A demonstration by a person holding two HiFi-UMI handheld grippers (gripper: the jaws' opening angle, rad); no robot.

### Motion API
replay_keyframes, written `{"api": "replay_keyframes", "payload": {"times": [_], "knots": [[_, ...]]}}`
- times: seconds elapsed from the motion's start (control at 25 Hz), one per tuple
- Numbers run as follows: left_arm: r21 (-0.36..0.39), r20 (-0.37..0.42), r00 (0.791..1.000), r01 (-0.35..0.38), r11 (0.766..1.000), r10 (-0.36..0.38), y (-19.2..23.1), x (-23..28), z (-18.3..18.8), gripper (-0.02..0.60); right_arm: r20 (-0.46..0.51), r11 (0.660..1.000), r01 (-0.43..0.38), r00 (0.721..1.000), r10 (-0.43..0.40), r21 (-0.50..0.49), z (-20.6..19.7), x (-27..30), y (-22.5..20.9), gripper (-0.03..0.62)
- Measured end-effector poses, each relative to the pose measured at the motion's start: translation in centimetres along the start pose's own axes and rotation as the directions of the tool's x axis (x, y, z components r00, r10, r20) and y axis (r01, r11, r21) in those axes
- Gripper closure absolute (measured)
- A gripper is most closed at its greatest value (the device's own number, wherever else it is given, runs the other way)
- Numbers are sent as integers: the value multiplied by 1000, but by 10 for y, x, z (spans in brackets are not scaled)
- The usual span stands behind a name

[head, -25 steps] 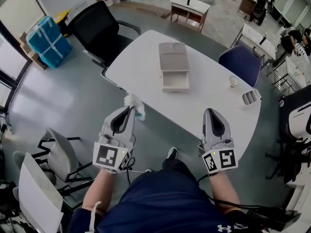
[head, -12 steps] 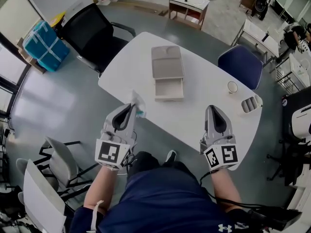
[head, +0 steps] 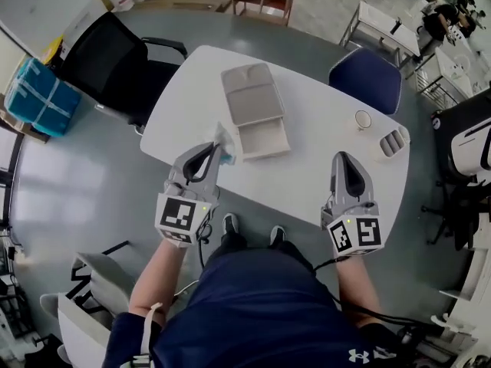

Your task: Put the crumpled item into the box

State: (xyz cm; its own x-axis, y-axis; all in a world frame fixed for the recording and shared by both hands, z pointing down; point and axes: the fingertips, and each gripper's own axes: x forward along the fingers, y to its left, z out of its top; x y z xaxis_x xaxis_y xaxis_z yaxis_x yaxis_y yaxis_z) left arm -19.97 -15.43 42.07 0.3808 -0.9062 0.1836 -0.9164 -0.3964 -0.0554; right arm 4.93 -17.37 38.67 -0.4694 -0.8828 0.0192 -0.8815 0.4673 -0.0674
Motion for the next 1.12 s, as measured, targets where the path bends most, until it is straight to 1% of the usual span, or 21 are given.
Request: {"api": "replay_keyframes", "payload": {"times": [0.12,0.2,0.32,0.48,0.6,0.72,0.96,1.04,1.12], "knots": [[15,-49,996,76,997,-76,5,31,-16,572,-8,998,66,998,-66,-14,0,5,-8,592],[49,-93,988,125,991,-120,4,52,-27,572,-13,994,109,994,-109,-16,-1,5,-15,592],[105,-169,969,199,974,-180,-4,79,-43,572,-30,987,160,987,-160,-10,-7,2,-21,592],[177,-274,935,280,943,-226,-17,112,-70,572,-52,984,177,983,-176,3,-21,5,-24,592],[201,-358,903,323,925,-237,-25,134,-101,572,-74,985,173,982,-171,14,-30,8,-24,592],[231,-435,867,367,901,-242,-33,154,-129,572,-83,986,165,983,-163,19,-32,9,-27,592],[247,-572,783,450,858,-246,-54,190,-182,572,-99,982,186,978,-182,37,-37,3,-48,592],[249,-603,760,467,848,-242,-59,199,-196,572,-110,979,199,975,-194,42,-41,-1,-55,592],[238,-628,740,479,845,-242,-63,206,-209,572,-122,977,210,972,-203,46,-47,-4,-59,592]]}}
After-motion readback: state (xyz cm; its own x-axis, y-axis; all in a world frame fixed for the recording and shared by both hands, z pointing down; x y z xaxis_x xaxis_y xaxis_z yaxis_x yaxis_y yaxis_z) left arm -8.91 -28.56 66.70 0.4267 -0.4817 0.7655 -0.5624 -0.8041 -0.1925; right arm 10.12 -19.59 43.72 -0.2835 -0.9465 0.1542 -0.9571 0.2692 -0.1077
